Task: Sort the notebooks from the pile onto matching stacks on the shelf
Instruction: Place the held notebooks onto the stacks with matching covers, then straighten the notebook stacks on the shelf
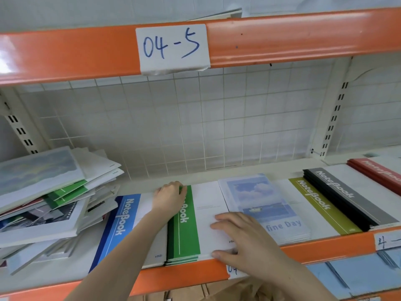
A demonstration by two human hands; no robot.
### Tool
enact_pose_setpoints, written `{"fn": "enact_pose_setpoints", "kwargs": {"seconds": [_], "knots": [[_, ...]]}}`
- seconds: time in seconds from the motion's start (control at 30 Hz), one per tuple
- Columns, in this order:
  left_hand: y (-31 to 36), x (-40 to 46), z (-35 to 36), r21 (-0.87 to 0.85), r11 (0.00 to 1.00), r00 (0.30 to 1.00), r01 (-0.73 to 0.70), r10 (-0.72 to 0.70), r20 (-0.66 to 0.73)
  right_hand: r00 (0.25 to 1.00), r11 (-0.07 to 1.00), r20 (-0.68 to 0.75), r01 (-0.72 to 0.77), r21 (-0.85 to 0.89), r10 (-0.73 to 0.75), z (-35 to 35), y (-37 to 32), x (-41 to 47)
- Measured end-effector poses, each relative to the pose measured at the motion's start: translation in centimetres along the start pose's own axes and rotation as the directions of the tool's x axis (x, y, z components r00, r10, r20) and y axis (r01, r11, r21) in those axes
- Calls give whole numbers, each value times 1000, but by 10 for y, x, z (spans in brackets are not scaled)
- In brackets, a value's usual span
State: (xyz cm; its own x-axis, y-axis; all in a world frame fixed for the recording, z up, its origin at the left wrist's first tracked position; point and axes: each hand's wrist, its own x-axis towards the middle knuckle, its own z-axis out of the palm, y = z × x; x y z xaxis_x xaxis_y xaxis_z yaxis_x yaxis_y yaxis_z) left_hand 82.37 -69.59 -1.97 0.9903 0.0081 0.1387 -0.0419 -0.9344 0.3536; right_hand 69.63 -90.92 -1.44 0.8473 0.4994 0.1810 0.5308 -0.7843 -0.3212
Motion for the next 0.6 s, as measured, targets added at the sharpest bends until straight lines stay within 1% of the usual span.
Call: {"fn": "enact_pose_setpoints", "kwargs": {"seconds": [0.07, 0.13, 0.23, 0.3, 0.37, 0.43, 0.5, 0.57, 0.6], "knots": [[2, -5, -5, -71, 997, 1000, -10, 10, 6, 999, 1000, 36, -10, 20, 9, -5, -3, 0], [4, -15, -15, -117, 992, 998, -52, 46, -52, 999, 997, 33, -41, 67, 39, -10, -7, 1], [4, -37, -38, -99, 979, 969, -180, 159, -190, 992, 997, -113, -42, 61, 48, -16, -20, 14], [-1, -55, -56, -100, 966, 945, -238, 207, -255, 980, 992, -186, -41, 116, 63, -17, -34, 30], [-11, -74, -73, -64, 966, 924, -252, 220, -312, 975, 981, -215, -11, 192, 53, -15, -52, 50], [-27, -91, -94, 25, 962, 870, -271, 256, -423, 971, 968, -236, 36, 249, 25, -9, -70, 74], [-48, -105, -118, 147, 948, 781, -282, 316, -538, 966, 948, -257, 88, 306, -7, -4, -89, 100], [-73, -115, -141, 211, 946, 723, -248, 326, -609, 960, 925, -280, 126, 358, -23, -1, -107, 124], [-86, -118, -152, 235, 950, 703, -206, 311, -640, 957, 914, -289, 134, 382, -20, 1, -115, 135]]}}
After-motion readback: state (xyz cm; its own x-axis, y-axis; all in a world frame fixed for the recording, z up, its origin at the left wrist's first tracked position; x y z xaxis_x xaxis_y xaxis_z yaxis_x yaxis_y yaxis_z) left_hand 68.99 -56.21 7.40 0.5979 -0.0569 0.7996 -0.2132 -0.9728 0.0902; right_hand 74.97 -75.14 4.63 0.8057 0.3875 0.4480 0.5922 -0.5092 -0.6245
